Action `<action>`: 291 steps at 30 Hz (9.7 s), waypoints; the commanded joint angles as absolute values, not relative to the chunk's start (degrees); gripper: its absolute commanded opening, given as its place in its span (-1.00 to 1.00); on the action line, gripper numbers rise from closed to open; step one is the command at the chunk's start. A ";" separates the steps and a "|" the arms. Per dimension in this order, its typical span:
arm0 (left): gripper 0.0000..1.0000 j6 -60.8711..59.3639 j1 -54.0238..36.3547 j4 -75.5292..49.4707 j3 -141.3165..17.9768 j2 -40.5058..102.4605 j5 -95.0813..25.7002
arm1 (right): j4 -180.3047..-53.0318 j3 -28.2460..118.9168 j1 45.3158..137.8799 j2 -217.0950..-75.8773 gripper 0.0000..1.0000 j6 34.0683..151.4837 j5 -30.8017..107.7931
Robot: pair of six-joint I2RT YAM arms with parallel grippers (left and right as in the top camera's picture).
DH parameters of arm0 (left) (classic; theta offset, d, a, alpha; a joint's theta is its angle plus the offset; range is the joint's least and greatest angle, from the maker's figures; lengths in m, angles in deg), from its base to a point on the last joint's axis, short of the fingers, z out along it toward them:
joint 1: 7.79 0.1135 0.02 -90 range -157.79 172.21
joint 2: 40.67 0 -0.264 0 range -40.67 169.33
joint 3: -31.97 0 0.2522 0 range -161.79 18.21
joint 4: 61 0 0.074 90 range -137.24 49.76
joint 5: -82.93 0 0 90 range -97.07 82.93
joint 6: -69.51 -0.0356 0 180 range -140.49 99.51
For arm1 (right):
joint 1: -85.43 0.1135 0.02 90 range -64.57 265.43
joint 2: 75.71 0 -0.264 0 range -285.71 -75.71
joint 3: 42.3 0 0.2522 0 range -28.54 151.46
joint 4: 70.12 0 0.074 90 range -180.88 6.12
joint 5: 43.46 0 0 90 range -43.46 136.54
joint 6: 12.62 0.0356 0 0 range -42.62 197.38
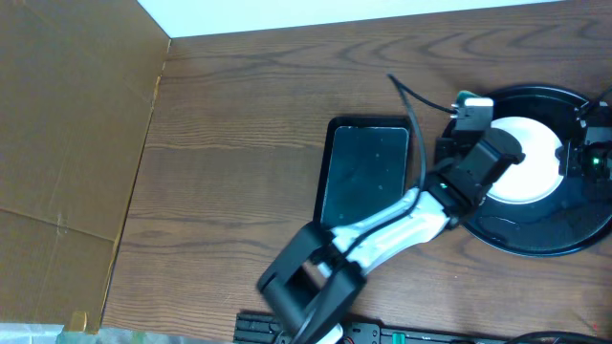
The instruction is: Clean dirty plates on tray and stack at the side
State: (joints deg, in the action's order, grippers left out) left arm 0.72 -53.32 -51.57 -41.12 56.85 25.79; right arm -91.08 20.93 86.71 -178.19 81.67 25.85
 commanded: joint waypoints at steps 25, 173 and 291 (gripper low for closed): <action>-0.86 15.17 -25.98 -13.89 -36.69 45.17 14.88 | -83.63 20.15 119.72 -146.85 -0.98 33.30 97.28; 0.63 12.37 -23.86 -18.77 -27.92 24.72 7.06 | -83.09 20.12 52.64 -165.32 0.99 107.51 36.87; 0.63 12.37 -23.86 -18.77 -27.92 24.72 7.06 | -87.94 -28.18 85.10 -75.99 0.99 73.45 41.76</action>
State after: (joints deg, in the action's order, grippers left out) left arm 12.52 -24.06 -18.92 -27.25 24.47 6.58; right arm -87.72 -28.16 84.33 -76.42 74.20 42.07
